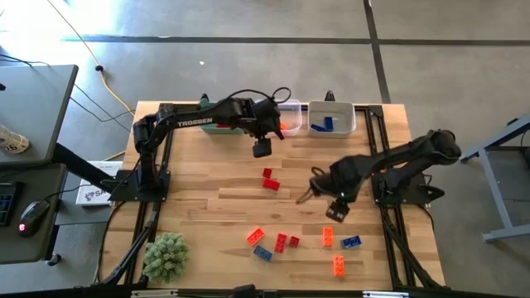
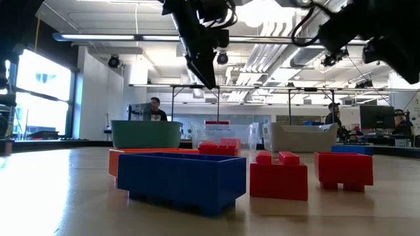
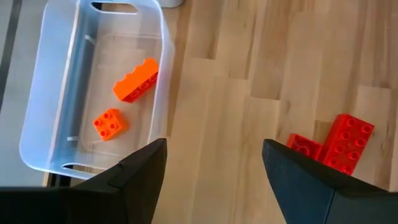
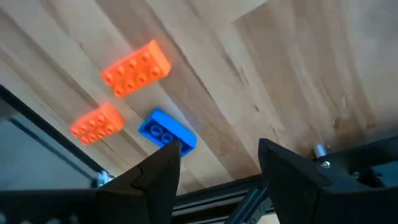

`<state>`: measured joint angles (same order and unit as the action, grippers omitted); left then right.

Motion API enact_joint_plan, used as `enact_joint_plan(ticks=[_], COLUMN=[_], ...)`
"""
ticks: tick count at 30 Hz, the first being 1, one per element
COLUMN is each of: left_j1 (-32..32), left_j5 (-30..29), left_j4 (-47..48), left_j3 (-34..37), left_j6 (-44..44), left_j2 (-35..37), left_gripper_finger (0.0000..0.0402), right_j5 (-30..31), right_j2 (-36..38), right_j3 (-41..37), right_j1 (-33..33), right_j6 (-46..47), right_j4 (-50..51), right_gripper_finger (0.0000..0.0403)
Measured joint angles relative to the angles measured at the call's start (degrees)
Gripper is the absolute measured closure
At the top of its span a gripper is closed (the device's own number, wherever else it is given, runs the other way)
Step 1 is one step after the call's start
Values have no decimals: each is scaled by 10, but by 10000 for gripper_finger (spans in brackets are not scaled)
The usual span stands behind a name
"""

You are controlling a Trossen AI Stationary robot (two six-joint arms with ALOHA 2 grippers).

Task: Sort & place blocks by color
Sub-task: Put the blue game piece into the white bin

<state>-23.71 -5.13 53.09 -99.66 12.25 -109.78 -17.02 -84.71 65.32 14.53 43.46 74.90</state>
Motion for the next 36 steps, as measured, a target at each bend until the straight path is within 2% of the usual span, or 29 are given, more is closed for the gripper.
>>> enact_joint_plan(ticks=[9, 15, 19, 25, 30, 36], left_j1=[18, 31, 38, 50, 66, 95], left_j5=[0, -1, -1, -1, -1, -1], left_j4=[-1, -1, -1, -1, 6, 73], left_j3=[0, 0, 0, 0, 0, 0], left_j6=[0, -9, -31, -78, -142, -183], left_j2=[0, 0, 0, 0, 0, 0], left_gripper_finger=[147, 147, 147, 147, 147, 147], right_j5=[38, 110, 124, 162, 165, 164], right_j2=[0, 0, -1, -1, -1, -1], right_j3=[0, 0, -18, -67, -119, -166], right_j1=[167, 269, 317, 351, 355, 355], right_j6=[-31, -48, -49, -10, -8, -13], right_j4=[-19, -82, -139, -186, -243, -301], right_gripper_finger=[155, 151, 151, 151, 151, 151])
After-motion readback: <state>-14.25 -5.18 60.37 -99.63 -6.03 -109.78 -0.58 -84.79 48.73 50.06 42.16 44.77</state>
